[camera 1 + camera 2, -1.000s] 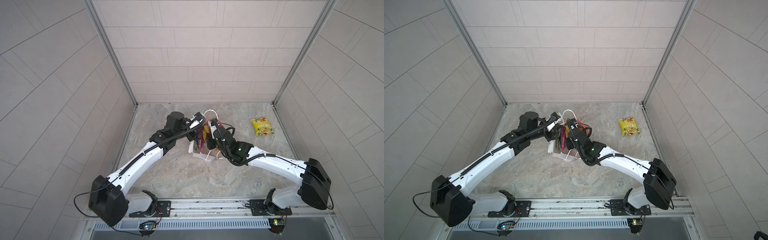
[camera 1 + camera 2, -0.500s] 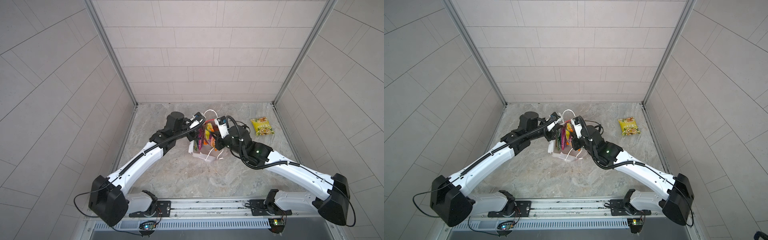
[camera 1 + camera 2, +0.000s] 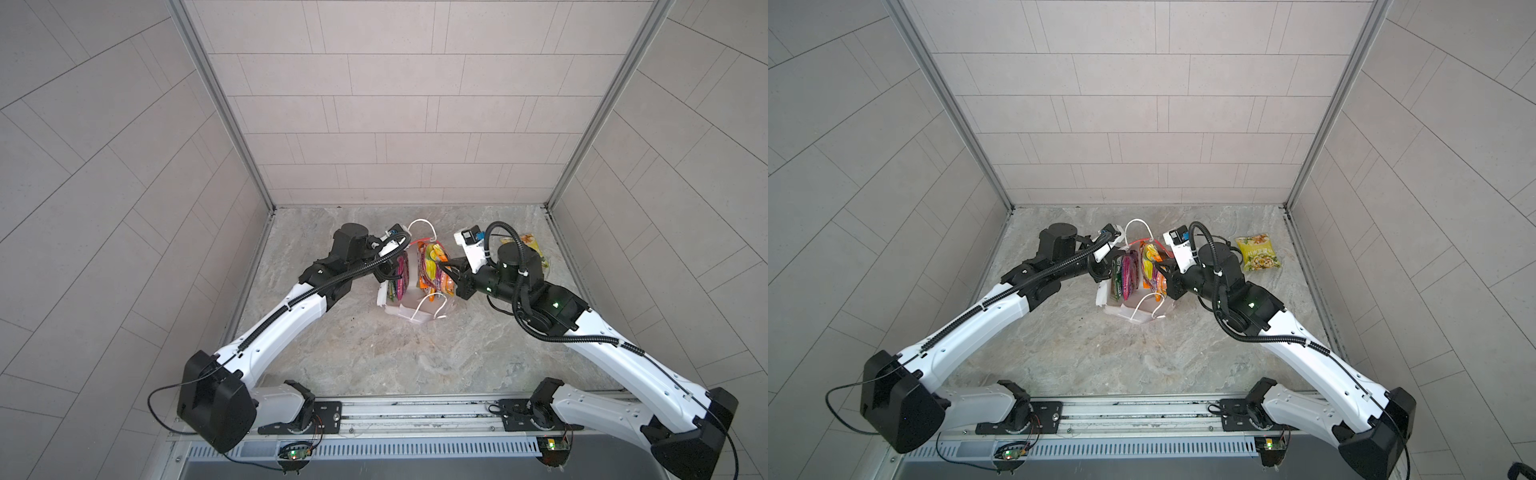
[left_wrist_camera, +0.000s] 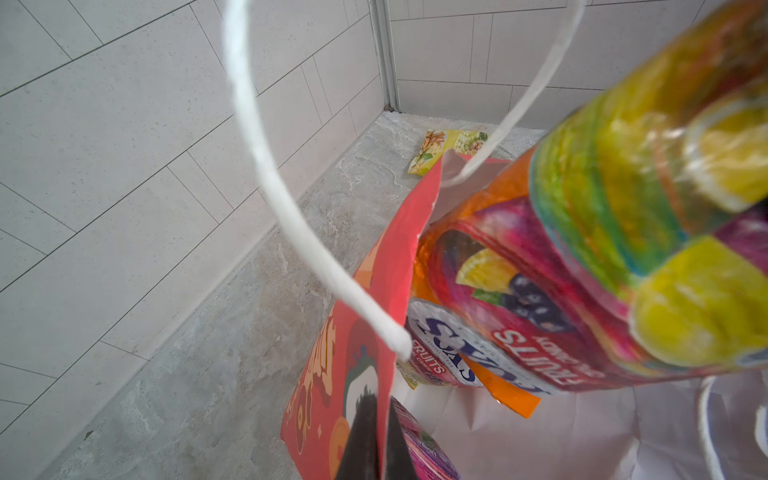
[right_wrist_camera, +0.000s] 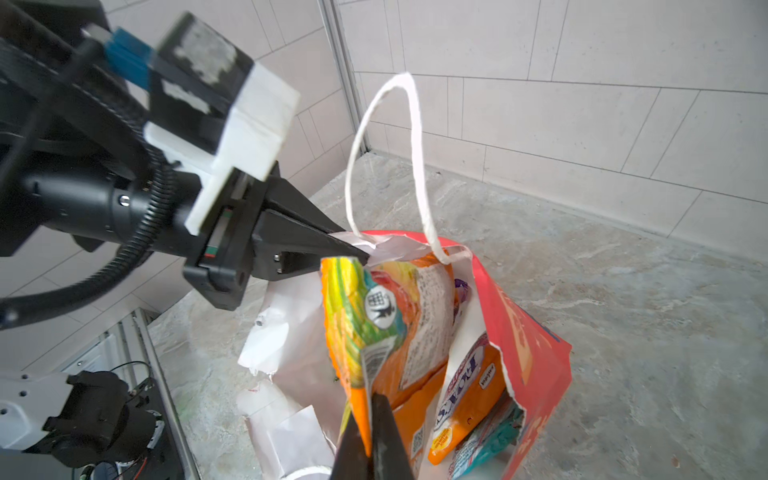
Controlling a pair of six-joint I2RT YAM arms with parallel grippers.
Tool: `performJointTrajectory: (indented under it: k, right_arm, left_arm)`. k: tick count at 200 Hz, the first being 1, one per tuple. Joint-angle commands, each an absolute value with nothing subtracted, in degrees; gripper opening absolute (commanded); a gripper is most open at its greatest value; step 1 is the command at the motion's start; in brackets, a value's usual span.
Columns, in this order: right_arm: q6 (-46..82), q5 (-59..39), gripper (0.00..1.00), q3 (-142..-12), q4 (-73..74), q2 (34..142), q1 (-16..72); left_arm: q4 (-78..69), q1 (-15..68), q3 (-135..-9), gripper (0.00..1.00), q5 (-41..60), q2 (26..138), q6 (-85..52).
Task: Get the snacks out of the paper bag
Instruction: 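Close the right gripper on the orange FOX'S packet and lift it out, then carry the FOX'S packet to the floor beside the yellow packet with the right gripper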
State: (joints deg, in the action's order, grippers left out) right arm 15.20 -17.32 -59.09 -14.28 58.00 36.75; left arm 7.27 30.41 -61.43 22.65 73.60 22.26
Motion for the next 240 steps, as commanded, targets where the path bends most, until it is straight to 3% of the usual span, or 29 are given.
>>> performJointTrajectory:
  k: [1,64,98,166,210,240]
  right_arm:
    - [15.0,-24.4,0.0,-60.9,-11.4,54.9,34.8]
    - [21.7,-34.3,0.0,-58.1,-0.2,44.1,22.2]
    - [29.1,-32.8,0.0,-54.8,9.2,41.5,14.6]
    - [53.7,-19.5,0.0,-43.1,22.0,46.9,-3.2]
    - [57.2,-5.4,0.0,-35.8,19.5,51.0,-3.6]
    - [61.5,-2.3,0.0,-32.0,20.0,56.6,-2.8]
  left_arm:
    - [6.1,30.6,-61.5,0.0,23.1,73.6,21.6]
    - [5.8,30.6,-61.5,0.0,23.0,73.9,21.5]
    - [5.6,30.6,-61.4,0.0,23.1,74.1,21.6]
    - [5.1,30.6,-61.0,0.0,23.2,73.5,21.1]
    - [5.0,30.6,-60.6,0.0,22.8,72.9,21.2]
    - [4.8,30.6,-60.8,0.0,22.7,73.6,21.2]
